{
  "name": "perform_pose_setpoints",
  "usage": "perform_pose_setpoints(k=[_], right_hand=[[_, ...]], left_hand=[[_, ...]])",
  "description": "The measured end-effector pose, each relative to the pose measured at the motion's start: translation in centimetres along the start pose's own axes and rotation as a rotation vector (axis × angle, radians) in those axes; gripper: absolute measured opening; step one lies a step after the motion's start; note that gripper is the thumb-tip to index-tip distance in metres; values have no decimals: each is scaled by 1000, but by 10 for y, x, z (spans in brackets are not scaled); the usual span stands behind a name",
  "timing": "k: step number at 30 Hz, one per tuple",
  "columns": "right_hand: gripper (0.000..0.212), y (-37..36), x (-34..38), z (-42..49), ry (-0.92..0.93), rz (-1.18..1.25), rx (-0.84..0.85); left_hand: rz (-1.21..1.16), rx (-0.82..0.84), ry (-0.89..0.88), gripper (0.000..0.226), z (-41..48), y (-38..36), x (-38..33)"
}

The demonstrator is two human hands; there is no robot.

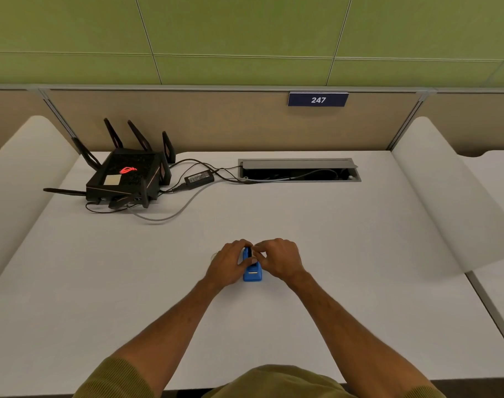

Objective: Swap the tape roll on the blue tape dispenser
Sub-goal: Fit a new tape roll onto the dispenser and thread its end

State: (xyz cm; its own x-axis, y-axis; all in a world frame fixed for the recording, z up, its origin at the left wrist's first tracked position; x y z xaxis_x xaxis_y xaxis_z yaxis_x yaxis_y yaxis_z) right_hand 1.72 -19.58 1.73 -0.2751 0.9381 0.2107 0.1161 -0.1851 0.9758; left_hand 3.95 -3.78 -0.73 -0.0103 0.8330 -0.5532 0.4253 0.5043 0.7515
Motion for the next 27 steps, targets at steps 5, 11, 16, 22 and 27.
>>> perform_pose_setpoints(k=[5, 11, 16, 22, 27], right_hand=[[33, -1, 1, 3, -17, -9, -18], [39, 3, -3, 8, 16, 23, 33], [38, 3, -4, 6, 30, -36, 32], [37, 5, -3, 5, 41, 0, 31], [35, 9, -2, 8, 60, -20, 57]], left_hand=[[19, 11, -5, 42, 2, 0, -4], [18, 12, -6, 43, 3, 2, -3], [45, 9, 4, 44, 3, -1, -5], [11, -8, 18, 46, 1, 0, -3], [18, -24, 20, 44, 0, -2, -4]])
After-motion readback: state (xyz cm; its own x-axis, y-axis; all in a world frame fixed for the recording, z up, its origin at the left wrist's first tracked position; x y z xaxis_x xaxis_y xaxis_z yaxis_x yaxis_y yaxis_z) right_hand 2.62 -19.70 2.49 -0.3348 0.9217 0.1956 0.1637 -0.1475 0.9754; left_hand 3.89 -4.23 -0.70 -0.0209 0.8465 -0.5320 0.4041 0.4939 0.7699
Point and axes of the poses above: each hand's wrist, its own z-axis towards the middle knuckle, its own y-axis out of the back of the hand, x = y × z, the point moved 3 cm from there along z, towards the middle knuckle, and after that the axes turned 13 degrees about y, right-handed, at the moved point
